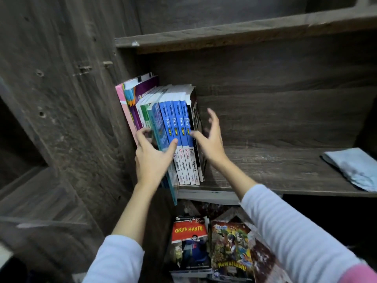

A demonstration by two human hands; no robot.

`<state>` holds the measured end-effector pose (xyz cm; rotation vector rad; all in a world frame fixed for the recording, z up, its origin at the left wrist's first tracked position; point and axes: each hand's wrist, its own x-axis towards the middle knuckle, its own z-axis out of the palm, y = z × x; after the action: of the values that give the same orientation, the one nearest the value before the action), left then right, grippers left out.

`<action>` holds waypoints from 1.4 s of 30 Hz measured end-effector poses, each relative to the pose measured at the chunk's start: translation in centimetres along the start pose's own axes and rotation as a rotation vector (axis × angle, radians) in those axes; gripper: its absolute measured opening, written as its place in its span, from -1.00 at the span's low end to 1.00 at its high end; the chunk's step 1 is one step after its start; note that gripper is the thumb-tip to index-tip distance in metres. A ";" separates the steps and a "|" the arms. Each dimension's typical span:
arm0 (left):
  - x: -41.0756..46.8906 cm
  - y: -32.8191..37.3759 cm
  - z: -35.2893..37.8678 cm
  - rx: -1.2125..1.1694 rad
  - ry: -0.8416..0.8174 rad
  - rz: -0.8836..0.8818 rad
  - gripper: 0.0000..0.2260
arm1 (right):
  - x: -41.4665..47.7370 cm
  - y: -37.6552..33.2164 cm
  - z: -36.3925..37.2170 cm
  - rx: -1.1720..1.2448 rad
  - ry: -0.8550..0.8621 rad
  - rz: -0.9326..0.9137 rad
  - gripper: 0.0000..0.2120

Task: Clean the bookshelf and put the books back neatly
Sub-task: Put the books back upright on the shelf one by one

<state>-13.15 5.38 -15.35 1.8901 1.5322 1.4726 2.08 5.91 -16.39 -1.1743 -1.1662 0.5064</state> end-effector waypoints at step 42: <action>-1.9 -6.3 4.8 -0.124 0.159 0.140 -0.82 | -3.0 8.1 -1.1 -0.041 -0.339 0.372 -0.09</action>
<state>-12.45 7.93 -23.09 1.8802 1.3606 1.7740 3.89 5.99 -24.93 -1.3848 -1.2507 0.9991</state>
